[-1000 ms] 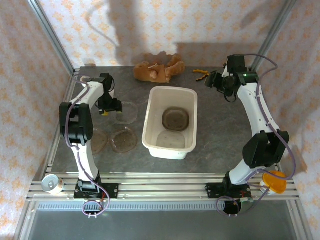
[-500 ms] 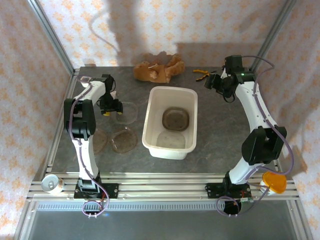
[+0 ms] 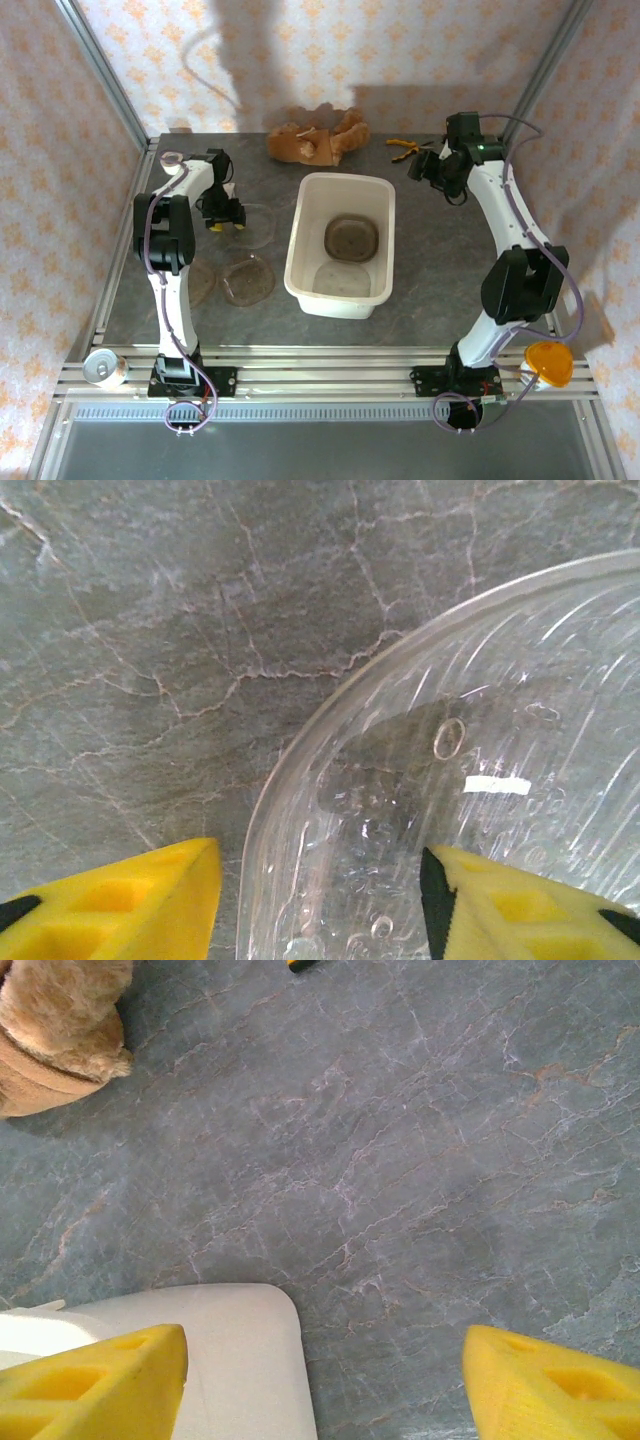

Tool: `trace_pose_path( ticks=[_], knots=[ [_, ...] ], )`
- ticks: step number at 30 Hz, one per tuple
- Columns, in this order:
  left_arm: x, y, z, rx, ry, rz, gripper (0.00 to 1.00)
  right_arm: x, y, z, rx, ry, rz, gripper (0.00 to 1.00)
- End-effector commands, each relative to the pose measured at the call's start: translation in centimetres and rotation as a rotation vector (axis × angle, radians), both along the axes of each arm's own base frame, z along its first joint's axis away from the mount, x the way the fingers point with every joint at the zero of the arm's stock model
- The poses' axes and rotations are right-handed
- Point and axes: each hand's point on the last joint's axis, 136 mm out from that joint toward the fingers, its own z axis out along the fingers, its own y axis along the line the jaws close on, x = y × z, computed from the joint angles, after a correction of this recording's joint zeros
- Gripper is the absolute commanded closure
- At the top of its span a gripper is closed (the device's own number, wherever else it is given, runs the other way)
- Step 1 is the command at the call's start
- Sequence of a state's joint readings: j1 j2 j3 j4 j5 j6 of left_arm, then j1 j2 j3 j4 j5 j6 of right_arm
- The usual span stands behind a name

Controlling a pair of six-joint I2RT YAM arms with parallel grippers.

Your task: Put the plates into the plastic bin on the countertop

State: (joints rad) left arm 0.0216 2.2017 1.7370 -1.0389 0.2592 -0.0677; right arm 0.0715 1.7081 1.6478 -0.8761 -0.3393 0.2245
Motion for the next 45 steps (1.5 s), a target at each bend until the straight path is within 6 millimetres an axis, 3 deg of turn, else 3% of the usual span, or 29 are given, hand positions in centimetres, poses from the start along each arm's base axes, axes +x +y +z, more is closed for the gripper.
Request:
trace_pose_path(
  ticks=[1, 15, 21, 35, 40, 45],
  knots=[
    [-0.4, -0.7, -0.2, -0.022, 0.037, -0.039, 0.48, 0.3, 0.1, -0.4, -0.016, 0.018, -0.002, 0.27],
    [-0.8, -2.1, 0.6, 0.009, 0.023, -0.109, 0.76, 1.4, 0.6, -1.5, -0.001, 0.033, -0.003, 0.28],
    [-1.1, -2.3, 2.2, -0.001, -0.017, -0.087, 0.85, 1.8, 0.8, -1.6, -0.005, 0.032, 0.000, 0.27],
    [-1.3, -1.6, 9.7, 0.037, -0.195, -0.018, 1.00, 4.8, 1.2, 0.2, 0.001, -0.034, 0.016, 0.27],
    [-0.7, -0.3, 14.7, 0.097, -0.321, 0.054, 1.00, 5.6, 1.7, 0.2, 0.026, -0.039, 0.025, 0.27],
    [0.5, -1.1, 20.1, 0.034, -0.477, 0.115, 1.00, 6.1, 2.0, 0.4, 0.044, -0.049, 0.024, 0.27]
  ],
)
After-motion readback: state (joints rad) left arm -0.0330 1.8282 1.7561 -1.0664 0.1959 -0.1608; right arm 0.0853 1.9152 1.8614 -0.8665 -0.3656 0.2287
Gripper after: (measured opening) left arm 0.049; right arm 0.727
